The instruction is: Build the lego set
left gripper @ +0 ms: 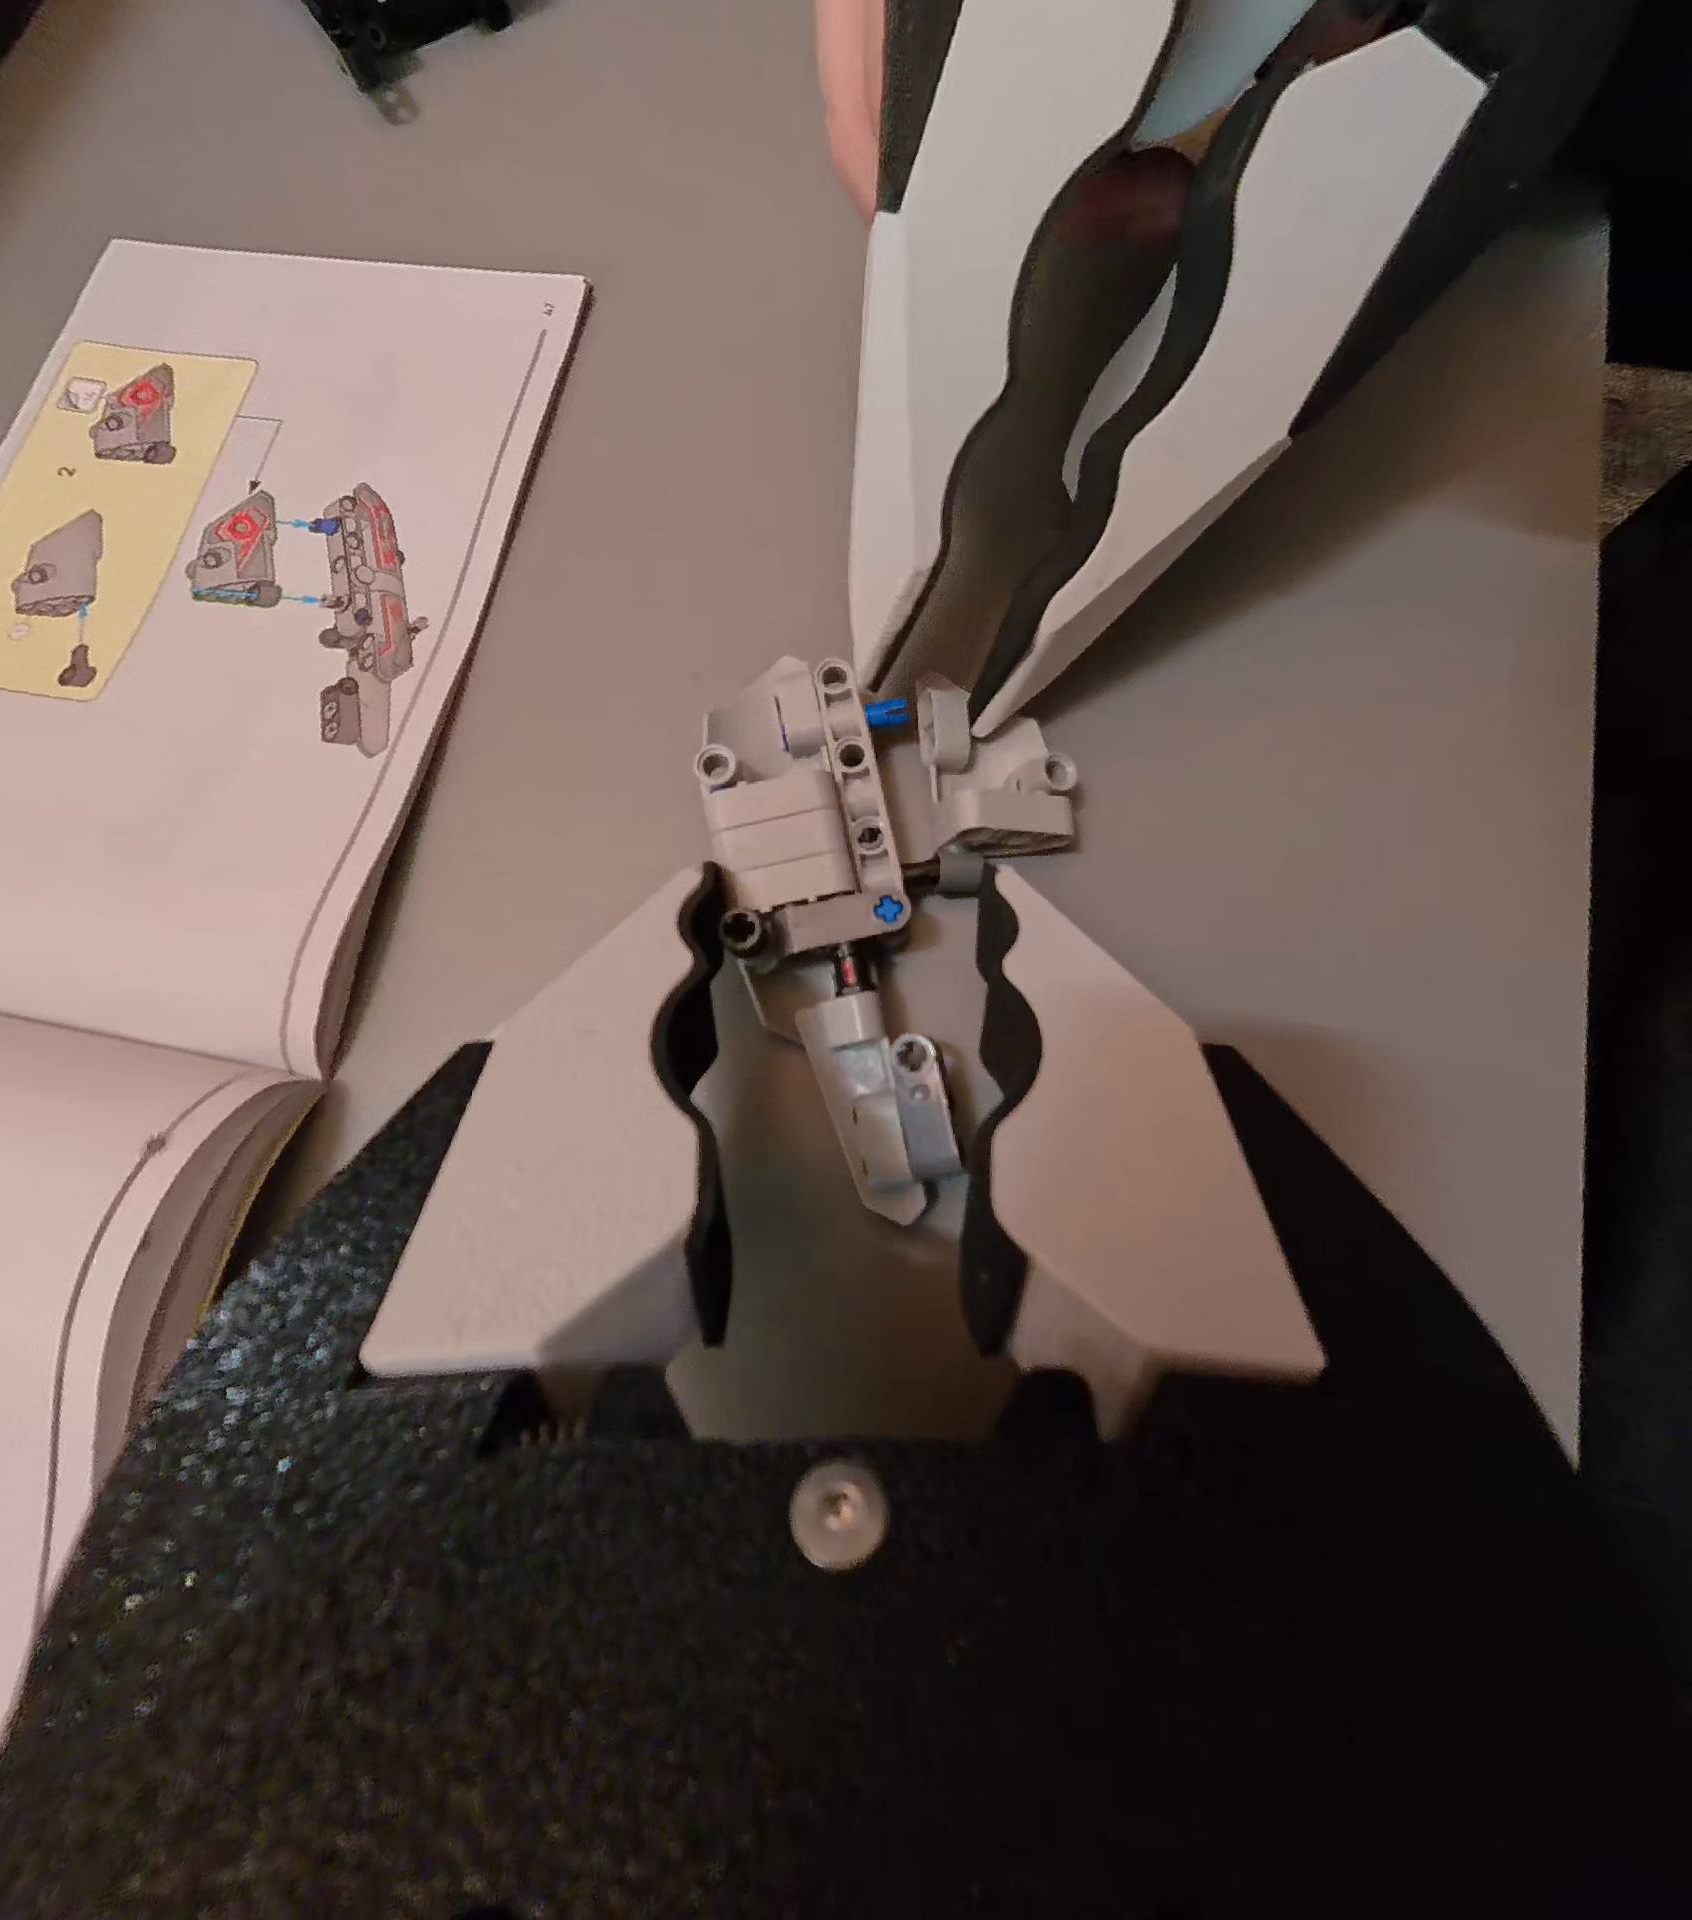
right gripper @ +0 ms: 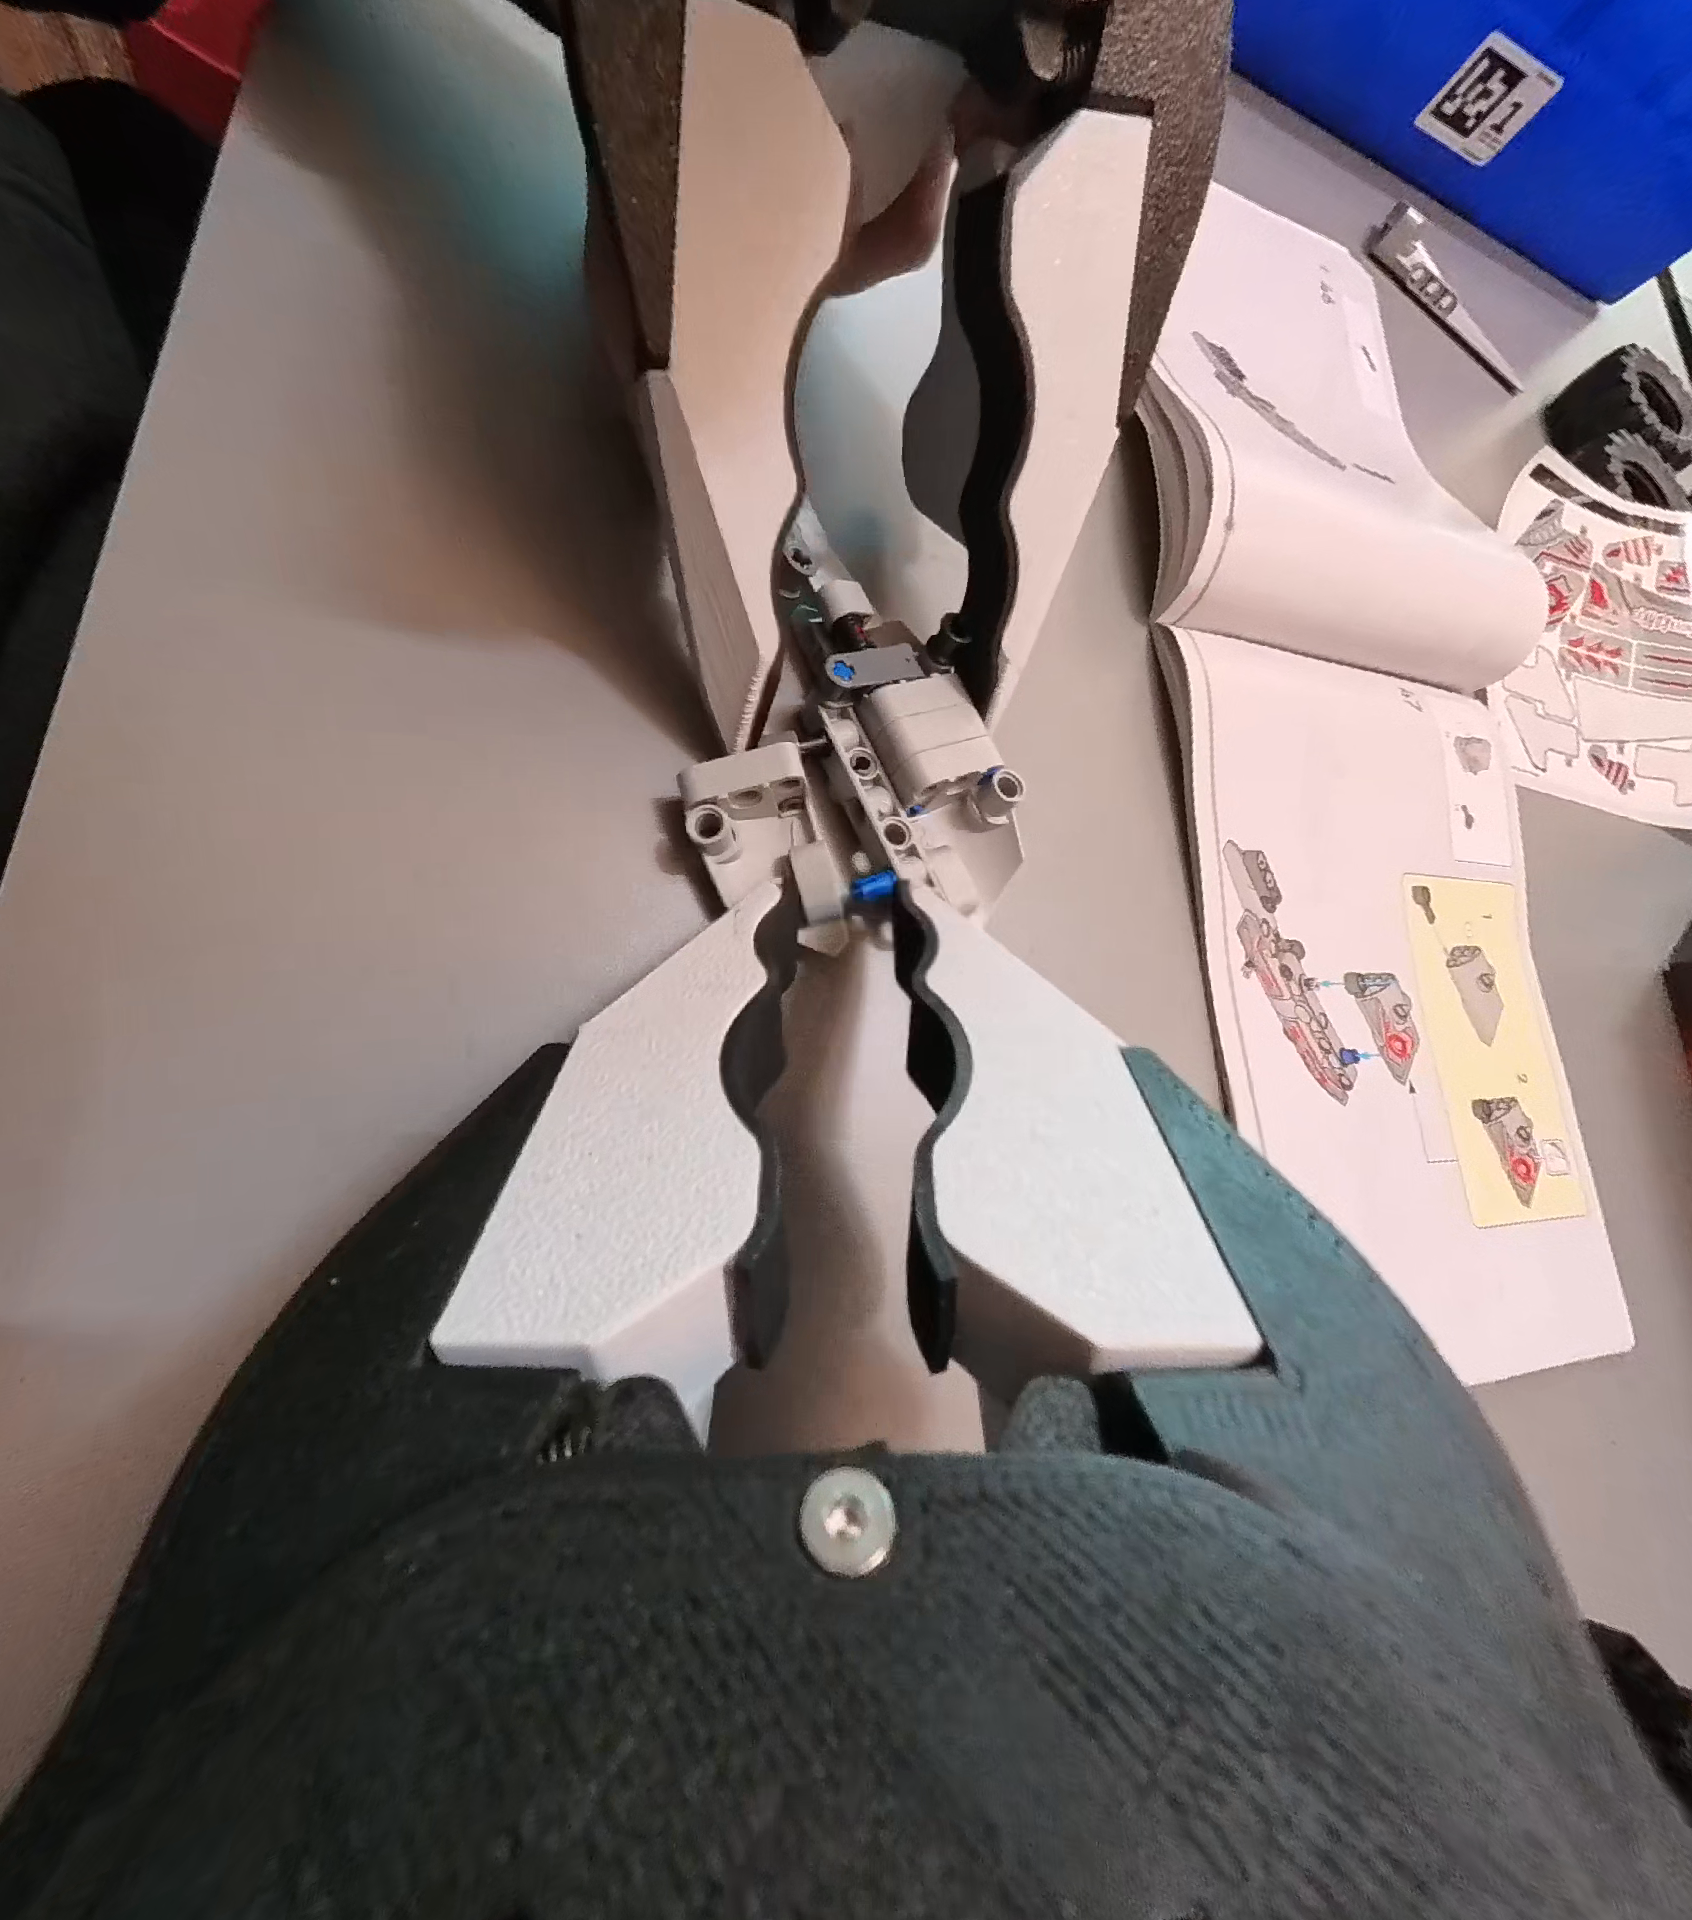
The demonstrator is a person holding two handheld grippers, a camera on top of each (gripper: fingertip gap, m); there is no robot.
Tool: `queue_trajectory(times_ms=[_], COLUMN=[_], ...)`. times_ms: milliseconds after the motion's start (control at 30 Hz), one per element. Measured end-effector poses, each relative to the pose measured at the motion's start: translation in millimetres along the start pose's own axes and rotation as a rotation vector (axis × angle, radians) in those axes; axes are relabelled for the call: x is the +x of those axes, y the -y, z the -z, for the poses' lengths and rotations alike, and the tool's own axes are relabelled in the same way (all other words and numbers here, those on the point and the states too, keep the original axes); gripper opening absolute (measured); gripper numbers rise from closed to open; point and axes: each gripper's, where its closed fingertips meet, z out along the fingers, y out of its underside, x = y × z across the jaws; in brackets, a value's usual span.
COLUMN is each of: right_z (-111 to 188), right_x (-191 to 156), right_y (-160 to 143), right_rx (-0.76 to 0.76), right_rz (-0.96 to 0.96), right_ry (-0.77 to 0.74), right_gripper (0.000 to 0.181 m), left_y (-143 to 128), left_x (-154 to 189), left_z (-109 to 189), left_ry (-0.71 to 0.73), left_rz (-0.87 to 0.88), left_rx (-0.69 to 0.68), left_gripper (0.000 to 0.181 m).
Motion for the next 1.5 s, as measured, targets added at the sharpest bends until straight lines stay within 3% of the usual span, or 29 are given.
queue_trajectory(times_ms=[233,400,600,667,900,1200,1367,1400,1500], right_z=[-0.1,-2.0,-2.9,-1.9,-4.1,-1.2,0.4,-1.2,-2.2], right_x=[3.9,12.2,10.7,14.6,0.9,0.6,8.9,4.3,3.4], right_y=[-0.5,-3.6,-3.1,-2.7,1.0,-4.0,-1.5,-2.8,-2.2], right_rx=[0.027,0.028,0.027,0.024,0.023,-0.020,-0.019,-0.013,0.007], right_rz=[-0.012,-0.032,-0.002,0.035,0.186,0.270,0.311,0.319,0.335], right_ry=[-0.021,-0.078,-0.080,-0.121,-0.076,-0.075,-0.127,-0.098,-0.089], right_gripper=[0.015,0.030,0.025,0.033,0.011,0.006,0.024,0.014,0.012], left_y=[0.3,0.5,-0.2,-0.4,-0.3,0.4,0.6,0.7,0.5], left_x=[-3.2,-3.0,-3.8,-3.8,-3.6,-4.0,-4.6,-4.6,-4.9], left_z=[0.5,0.8,0.6,0.5,0.5,0.0,-0.6,-0.5,-0.5], left_ry=[0.024,0.025,0.021,0.017,0.013,-0.008,-0.024,-0.023,-0.030], left_rz=[-0.022,-0.039,-0.028,-0.024,-0.028,-0.055,-0.052,-0.058,-0.058], left_rx=[0.004,0.006,0.005,0.004,0.004,0.007,0.006,0.007,0.007], left_gripper=[0.047,0.047,0.047,0.047,0.047,0.047,0.047,0.047,0.047])
